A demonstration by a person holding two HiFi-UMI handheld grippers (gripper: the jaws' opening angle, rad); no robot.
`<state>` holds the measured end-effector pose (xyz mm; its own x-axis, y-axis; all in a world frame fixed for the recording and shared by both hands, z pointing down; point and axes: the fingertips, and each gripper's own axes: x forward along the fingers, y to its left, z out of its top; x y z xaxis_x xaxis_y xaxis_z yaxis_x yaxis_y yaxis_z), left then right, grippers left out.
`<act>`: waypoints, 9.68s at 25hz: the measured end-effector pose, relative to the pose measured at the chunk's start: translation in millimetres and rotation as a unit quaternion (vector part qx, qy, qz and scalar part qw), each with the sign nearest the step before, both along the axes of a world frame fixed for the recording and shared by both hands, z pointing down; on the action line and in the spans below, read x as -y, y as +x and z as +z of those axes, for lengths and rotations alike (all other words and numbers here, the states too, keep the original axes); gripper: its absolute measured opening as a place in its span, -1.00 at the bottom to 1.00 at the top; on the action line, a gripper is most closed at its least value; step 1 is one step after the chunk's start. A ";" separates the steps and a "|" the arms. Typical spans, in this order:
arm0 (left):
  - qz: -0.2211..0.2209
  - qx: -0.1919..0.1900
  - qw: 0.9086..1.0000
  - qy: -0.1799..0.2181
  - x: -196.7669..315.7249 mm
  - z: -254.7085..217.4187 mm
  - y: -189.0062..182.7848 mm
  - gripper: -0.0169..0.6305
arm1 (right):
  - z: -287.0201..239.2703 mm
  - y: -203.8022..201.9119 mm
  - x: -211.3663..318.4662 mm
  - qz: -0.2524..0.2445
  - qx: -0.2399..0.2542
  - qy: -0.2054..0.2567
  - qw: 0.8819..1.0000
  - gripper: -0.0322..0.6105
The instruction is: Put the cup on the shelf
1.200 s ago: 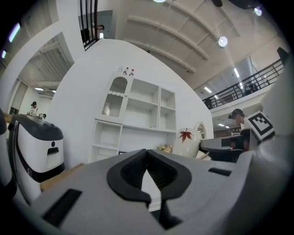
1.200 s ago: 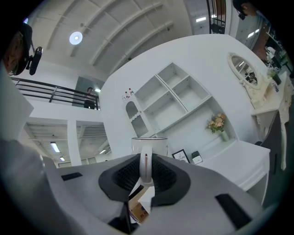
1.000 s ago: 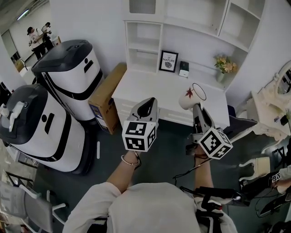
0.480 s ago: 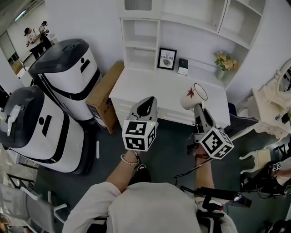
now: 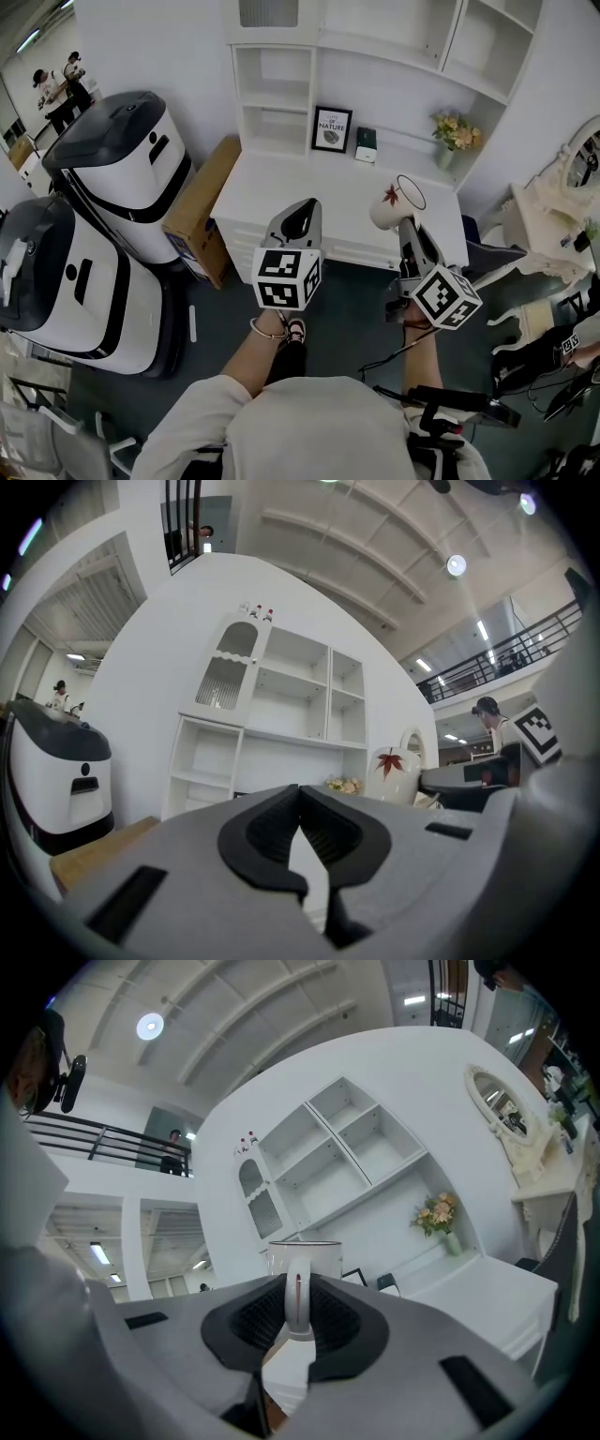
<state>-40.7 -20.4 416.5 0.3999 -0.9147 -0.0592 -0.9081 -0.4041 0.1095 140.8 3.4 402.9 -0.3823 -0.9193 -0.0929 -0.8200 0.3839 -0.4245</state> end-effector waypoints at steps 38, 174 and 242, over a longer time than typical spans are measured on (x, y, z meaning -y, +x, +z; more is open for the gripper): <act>0.069 -0.012 0.998 -0.007 318.8 -17.0 5.8 -0.92 | -28.6 0.9 292.4 0.075 -0.034 0.012 0.997 -0.68; 0.034 0.068 0.963 0.259 390.6 -413.6 65.8 -0.92 | -481.4 1.4 394.4 0.033 -0.204 0.306 0.929 -0.68; 0.020 0.079 0.970 0.231 467.3 -423.3 73.4 -0.92 | -511.8 -0.5 621.6 -0.003 -0.303 -0.015 0.953 -0.59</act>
